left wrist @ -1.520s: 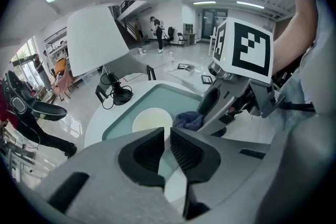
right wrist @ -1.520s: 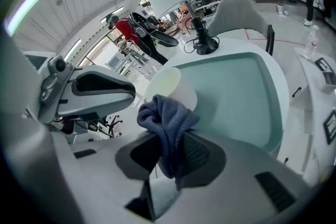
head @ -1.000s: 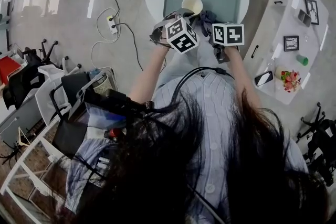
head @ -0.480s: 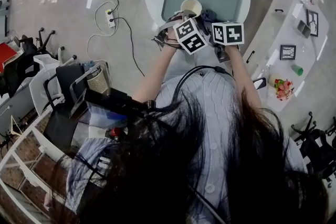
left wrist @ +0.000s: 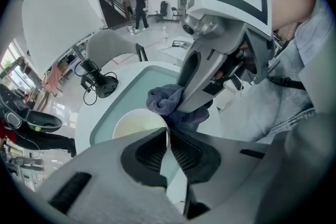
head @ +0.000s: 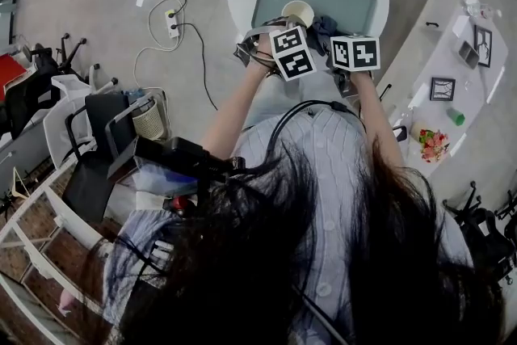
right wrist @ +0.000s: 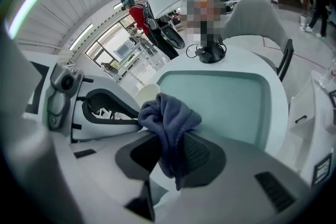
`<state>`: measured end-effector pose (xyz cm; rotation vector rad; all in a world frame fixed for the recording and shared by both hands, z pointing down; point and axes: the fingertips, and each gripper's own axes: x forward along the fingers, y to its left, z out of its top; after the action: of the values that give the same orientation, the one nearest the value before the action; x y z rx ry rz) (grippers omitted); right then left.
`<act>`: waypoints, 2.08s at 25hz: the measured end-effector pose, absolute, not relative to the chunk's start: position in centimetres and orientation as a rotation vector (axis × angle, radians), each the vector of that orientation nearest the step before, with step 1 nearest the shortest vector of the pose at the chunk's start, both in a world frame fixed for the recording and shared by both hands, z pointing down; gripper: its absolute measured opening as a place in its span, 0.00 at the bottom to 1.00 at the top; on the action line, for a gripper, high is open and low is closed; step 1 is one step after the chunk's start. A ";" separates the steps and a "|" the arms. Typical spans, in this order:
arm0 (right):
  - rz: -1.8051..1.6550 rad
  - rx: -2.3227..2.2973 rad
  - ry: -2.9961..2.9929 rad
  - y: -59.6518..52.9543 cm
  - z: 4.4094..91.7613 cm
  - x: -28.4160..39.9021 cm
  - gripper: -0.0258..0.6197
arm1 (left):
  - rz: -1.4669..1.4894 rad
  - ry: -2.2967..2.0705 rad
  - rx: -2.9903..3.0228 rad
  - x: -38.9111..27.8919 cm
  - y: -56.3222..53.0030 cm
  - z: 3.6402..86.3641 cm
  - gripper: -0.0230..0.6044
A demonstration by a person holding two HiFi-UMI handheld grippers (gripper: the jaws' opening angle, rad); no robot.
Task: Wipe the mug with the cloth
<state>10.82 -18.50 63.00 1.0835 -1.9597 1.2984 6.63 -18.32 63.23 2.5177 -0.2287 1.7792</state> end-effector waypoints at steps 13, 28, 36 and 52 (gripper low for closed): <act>1.168 1.022 -1.978 -20.8 62.8 11.5 0.19 | 2.108 0.428 2.650 5.0 -18.7 63.3 0.07; 1.095 1.008 -1.994 -23.8 62.4 11.5 0.19 | 2.225 0.446 2.745 4.6 -19.2 63.1 0.07; 1.098 1.020 -1.990 -23.9 62.6 11.8 0.19 | 1.621 -0.256 2.640 7.8 -19.5 60.1 0.10; 1.054 0.957 -1.987 -24.6 62.8 11.6 0.19 | 1.382 -0.815 2.146 8.0 -21.4 62.9 0.22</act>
<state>11.57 -24.57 62.77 0.9571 -1.9870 1.0544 8.00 -21.36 62.95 2.1464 -0.8146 1.3819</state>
